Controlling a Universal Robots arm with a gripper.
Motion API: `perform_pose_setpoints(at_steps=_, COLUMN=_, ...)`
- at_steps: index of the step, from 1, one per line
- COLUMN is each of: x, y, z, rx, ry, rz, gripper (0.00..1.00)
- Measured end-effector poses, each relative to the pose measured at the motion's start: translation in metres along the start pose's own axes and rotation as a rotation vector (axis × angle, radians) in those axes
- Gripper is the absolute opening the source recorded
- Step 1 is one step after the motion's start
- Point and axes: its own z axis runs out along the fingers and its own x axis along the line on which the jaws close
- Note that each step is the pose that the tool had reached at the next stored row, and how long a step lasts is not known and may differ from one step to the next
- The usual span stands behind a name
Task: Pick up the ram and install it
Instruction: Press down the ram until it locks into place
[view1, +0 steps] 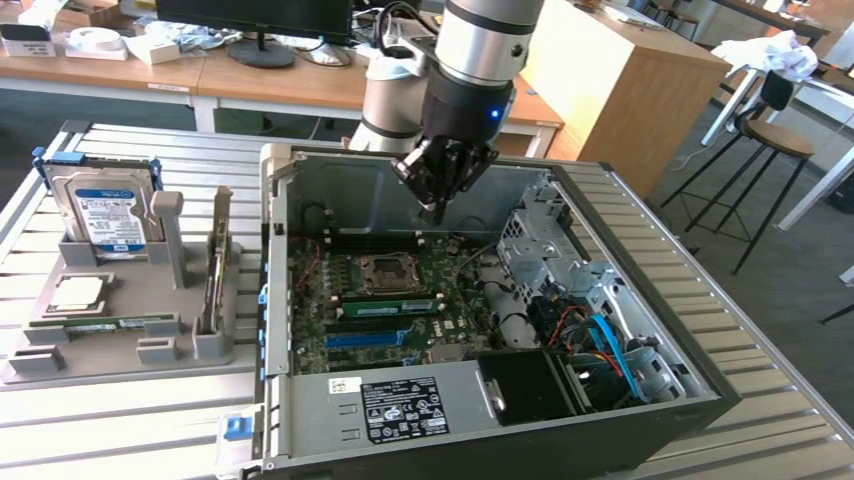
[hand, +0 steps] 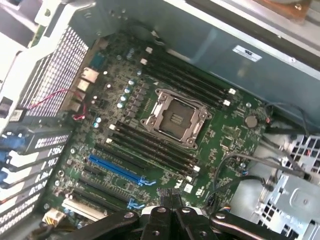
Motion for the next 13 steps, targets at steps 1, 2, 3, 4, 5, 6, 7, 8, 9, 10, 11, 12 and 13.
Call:
perform_pose_setpoints(at_steps=1, x=0.0001, y=0.0000, z=0.0001, rx=0.0004, ry=-0.0003, rz=0.014, gripper=0.10)
perform_pose_setpoints(at_steps=2, x=0.0001, y=0.0000, z=0.0002, rx=0.0007, ry=-0.0006, rz=0.028, gripper=0.10)
perform_pose_setpoints(at_steps=3, x=0.0002, y=0.0001, z=0.0002, rx=0.0011, ry=-0.0009, rz=0.041, gripper=0.10)
perform_pose_setpoints(at_steps=4, x=0.0002, y=0.0001, z=0.0003, rx=0.0014, ry=-0.0012, rz=0.054, gripper=0.10)
perform_pose_setpoints(at_steps=5, x=0.0002, y=0.0001, z=0.0004, rx=0.0018, ry=-0.0015, rz=0.067, gripper=0.10)
perform_pose_setpoints(at_steps=6, x=0.0002, y=0.0001, z=0.0005, rx=0.0022, ry=-0.0018, rz=0.080, gripper=0.10)
perform_pose_setpoints(at_steps=7, x=0.0002, y=0.0001, z=0.0005, rx=0.0026, ry=-0.0021, rz=0.096, gripper=0.10)
perform_pose_setpoints(at_steps=8, x=0.0003, y=0.0001, z=0.0006, rx=0.0029, ry=-0.0024, rz=0.110, gripper=0.10)
perform_pose_setpoints(at_steps=9, x=0.0003, y=0.0001, z=0.0007, rx=0.0034, ry=-0.0027, rz=0.124, gripper=0.10)
perform_pose_setpoints(at_steps=10, x=0.0003, y=0.0001, z=0.0008, rx=0.0038, ry=-0.0030, rz=0.138, gripper=0.10)
perform_pose_setpoints(at_steps=11, x=0.0003, y=0.0001, z=0.0008, rx=0.0041, ry=-0.0033, rz=0.152, gripper=0.10)
perform_pose_setpoints(at_steps=12, x=0.0003, y=0.0001, z=0.0009, rx=0.0046, ry=-0.0037, rz=0.166, gripper=0.10)
perform_pose_setpoints(at_steps=13, x=0.0003, y=0.0001, z=0.0010, rx=0.0049, ry=-0.0040, rz=0.180, gripper=0.10)
